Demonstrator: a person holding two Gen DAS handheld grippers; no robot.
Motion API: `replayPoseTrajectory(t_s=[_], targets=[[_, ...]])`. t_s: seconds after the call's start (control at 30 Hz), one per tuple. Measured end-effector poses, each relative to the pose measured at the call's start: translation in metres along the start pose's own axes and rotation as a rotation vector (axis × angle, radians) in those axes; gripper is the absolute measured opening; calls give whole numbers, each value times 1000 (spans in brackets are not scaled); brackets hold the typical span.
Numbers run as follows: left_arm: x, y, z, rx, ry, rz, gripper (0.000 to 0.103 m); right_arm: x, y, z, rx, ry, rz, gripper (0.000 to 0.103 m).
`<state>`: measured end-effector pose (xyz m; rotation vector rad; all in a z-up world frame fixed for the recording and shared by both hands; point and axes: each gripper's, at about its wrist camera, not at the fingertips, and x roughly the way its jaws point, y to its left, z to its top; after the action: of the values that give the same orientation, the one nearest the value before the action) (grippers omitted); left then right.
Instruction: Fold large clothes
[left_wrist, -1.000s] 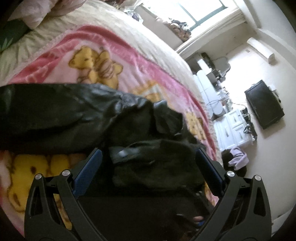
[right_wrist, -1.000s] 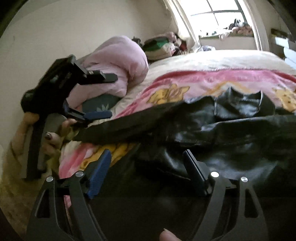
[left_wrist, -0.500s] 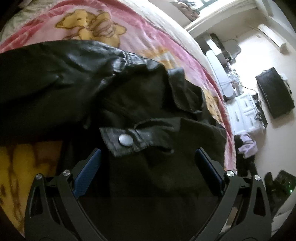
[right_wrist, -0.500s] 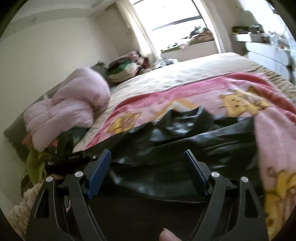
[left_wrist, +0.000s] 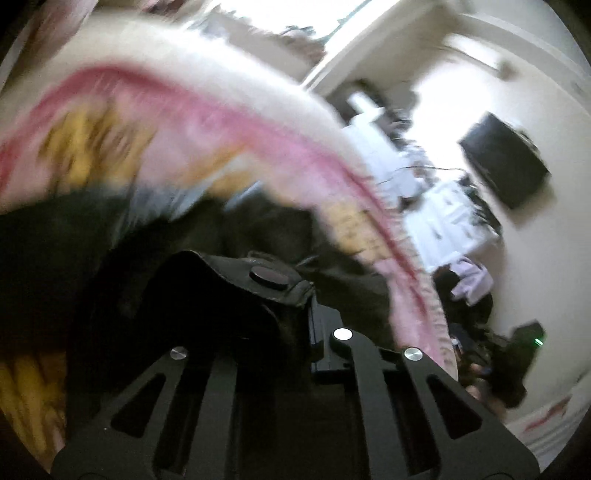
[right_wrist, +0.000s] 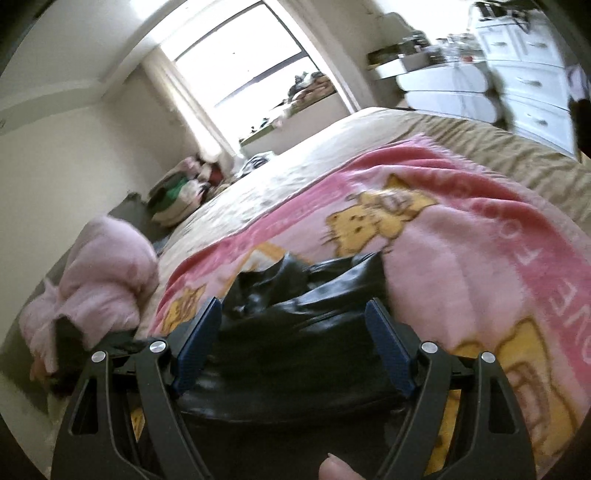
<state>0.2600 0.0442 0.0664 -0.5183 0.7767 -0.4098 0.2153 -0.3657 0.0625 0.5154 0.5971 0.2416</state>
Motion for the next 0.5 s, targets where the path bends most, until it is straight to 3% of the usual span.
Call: replayPoseTrajectory(t_s=[0.1,0.2,0.3,0.5], targets=[[-19,-30,18,110,-69,-18,3,0,-5,8,3,-23,-26,73],[-22,-34,30,189,-98,31,3,6,1,13,-40,-30,-49,69],[-8,-8,31,186,-71,87,3,17,14,13,-109,-19,-73,68],[14,42,8,112,-16,109,3,61,31,2,-227,48,-133,42]])
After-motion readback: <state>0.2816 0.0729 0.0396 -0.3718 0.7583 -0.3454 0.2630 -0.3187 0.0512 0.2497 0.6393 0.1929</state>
